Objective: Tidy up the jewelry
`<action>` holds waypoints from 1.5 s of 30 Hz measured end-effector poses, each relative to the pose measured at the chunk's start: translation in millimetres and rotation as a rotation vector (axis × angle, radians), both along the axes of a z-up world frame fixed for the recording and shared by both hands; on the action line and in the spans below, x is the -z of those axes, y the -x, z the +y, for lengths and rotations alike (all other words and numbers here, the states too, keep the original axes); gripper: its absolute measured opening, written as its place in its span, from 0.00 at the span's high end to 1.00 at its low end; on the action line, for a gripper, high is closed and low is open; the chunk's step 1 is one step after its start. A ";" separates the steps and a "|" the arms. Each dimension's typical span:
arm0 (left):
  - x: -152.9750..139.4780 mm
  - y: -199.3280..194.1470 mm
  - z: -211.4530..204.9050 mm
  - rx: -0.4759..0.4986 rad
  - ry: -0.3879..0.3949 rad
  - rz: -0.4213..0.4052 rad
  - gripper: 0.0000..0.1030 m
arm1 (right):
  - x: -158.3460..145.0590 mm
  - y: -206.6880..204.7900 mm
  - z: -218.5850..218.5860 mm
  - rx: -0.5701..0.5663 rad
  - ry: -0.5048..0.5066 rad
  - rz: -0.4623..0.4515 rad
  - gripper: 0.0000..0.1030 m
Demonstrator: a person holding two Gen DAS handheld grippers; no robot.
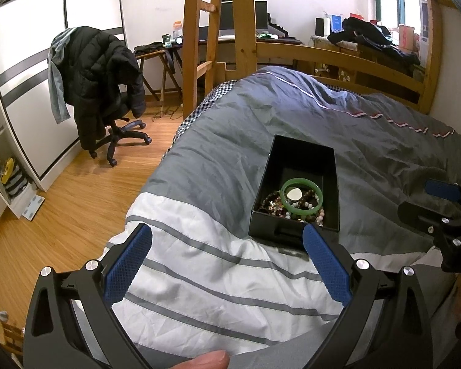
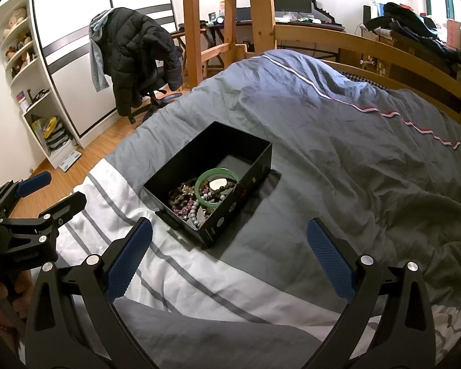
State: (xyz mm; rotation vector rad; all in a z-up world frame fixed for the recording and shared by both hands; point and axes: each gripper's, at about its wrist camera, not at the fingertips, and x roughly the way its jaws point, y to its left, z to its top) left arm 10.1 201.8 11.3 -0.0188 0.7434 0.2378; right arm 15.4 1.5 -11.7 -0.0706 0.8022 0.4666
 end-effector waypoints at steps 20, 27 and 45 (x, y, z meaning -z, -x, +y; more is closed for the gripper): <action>-0.9 -0.5 -0.8 0.000 0.001 -0.002 0.06 | 1.8 0.5 -0.4 0.004 0.001 0.002 0.04; 1.4 -0.8 -1.4 0.004 -0.003 0.003 0.06 | 2.1 0.6 -0.8 0.004 0.000 0.003 0.04; 2.0 -0.2 -4.0 0.032 -0.022 0.002 0.06 | 2.6 0.9 -0.3 0.003 0.003 0.003 0.04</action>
